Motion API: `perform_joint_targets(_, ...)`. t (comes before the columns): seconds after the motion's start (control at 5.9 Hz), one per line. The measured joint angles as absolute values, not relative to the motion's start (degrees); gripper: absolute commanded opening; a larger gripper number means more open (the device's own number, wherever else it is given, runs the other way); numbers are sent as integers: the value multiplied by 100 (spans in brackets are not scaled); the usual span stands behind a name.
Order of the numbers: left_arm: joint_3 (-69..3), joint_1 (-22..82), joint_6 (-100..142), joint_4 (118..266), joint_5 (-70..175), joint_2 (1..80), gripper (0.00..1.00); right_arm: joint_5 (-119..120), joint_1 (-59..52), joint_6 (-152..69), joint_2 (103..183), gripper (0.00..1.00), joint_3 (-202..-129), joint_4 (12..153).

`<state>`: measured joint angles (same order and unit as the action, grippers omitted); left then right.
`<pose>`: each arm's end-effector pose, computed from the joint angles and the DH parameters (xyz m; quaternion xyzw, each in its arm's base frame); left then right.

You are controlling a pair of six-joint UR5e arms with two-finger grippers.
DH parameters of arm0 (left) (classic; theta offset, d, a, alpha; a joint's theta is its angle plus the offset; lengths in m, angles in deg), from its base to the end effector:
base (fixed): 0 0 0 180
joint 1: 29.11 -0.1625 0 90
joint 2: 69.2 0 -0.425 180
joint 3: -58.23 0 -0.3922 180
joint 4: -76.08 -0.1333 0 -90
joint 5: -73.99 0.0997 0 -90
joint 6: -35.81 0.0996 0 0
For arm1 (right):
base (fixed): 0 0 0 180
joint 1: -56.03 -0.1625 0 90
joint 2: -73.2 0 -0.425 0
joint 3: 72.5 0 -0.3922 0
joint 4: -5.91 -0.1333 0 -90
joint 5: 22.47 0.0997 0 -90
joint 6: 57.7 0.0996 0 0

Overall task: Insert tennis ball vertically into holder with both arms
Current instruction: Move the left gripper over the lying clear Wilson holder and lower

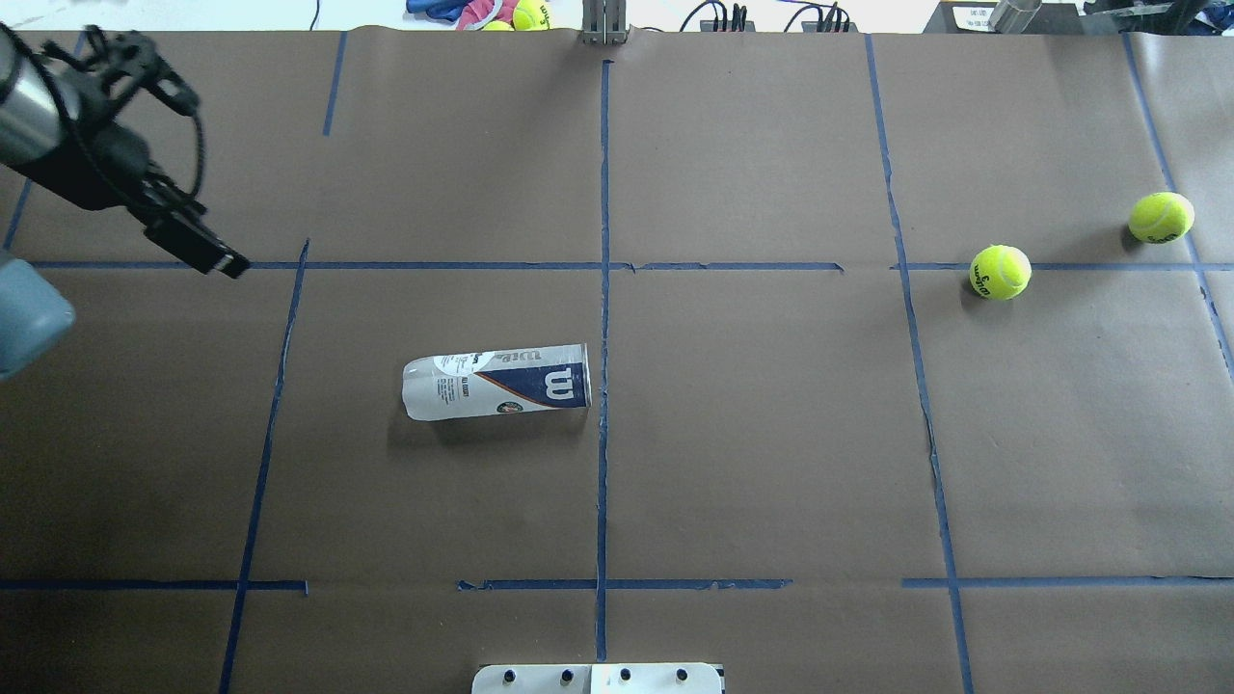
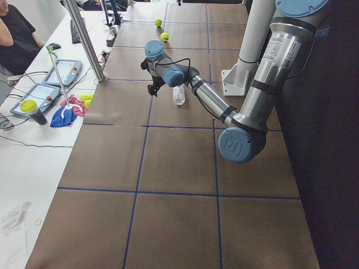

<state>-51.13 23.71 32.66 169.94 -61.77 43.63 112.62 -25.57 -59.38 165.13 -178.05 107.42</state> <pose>0.2980 -0.4953 0.2673 0.2149 0.4601 0.3935 0.7663 -0.0064 -0.4732 0.5615 -0.0055 -0.3837 -0.0882 0.9192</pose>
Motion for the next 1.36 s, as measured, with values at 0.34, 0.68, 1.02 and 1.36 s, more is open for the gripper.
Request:
perform_joint_targets(0.34, -4981, 1326, 3326, 16896, -5138, 5215, 100, 11262, -2561, -5930, 16496, 100, -17781, 10742)
perform_joint_targets(0.68, -4368, 764, 3632, 16359, -4140, 6160, 100, 11262, -2562, -5926, 16471, 100, -17768, 10742)
perform_joint_targets(1.02, -3902, 257, 4166, 15745, -3254, 6692, 100, 11262, -2562, -5929, 16469, 100, -17766, 10742)
perform_joint_targets(1.36, -3493, 28, 4657, 15521, -2894, 6931, 100, 11262, -2562, -5934, 16469, 100, -17787, 10742)
